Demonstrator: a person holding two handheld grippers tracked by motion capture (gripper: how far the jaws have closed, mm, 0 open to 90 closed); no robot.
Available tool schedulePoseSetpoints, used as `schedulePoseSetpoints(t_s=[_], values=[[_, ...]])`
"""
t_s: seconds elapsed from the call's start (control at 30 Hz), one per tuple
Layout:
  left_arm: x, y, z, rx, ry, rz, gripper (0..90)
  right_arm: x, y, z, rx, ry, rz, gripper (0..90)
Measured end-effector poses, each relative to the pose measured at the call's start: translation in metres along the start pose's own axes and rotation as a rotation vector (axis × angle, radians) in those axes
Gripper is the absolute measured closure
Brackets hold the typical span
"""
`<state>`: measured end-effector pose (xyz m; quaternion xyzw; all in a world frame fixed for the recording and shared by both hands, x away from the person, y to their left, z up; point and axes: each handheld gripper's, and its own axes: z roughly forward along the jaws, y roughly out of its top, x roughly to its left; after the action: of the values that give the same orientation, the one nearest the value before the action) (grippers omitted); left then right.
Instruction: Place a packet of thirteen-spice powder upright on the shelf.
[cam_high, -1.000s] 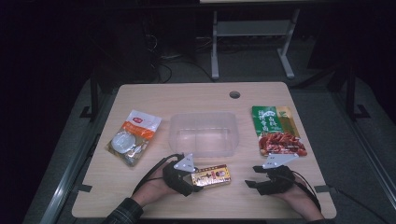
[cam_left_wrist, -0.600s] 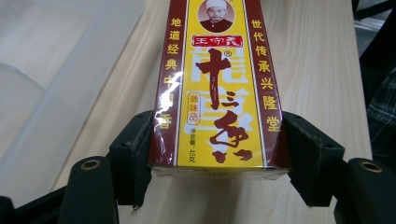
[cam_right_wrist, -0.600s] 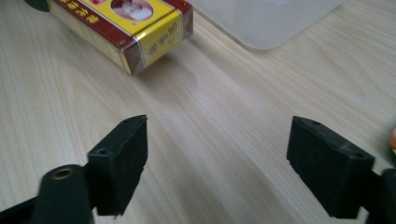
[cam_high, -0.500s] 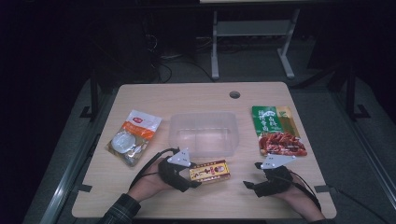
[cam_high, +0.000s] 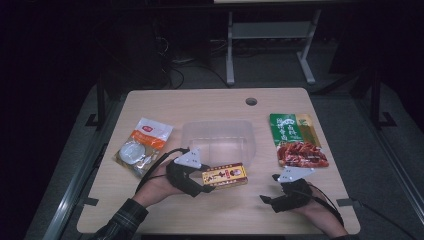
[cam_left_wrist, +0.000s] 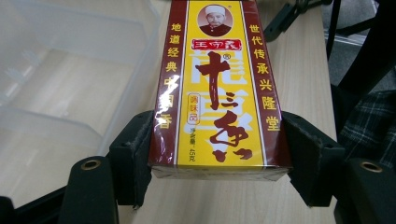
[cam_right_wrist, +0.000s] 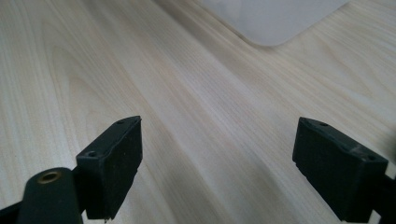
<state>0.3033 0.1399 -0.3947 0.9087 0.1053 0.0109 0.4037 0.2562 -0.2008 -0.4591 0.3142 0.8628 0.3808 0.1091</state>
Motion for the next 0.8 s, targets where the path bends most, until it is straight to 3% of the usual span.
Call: schedulePoseSetpoints(t_s=[0.23,0.8], values=[[0.01,0.017,-0.01,-0.001,0.004,0.024,32.2,0.0,0.0,0.001,-0.001,0.001,-0.003,15.4],[0.053,0.052,-0.022,-0.002,0.03,0.056,32.2,0.0,-0.001,0.001,0.003,0.005,-0.01,15.4]])
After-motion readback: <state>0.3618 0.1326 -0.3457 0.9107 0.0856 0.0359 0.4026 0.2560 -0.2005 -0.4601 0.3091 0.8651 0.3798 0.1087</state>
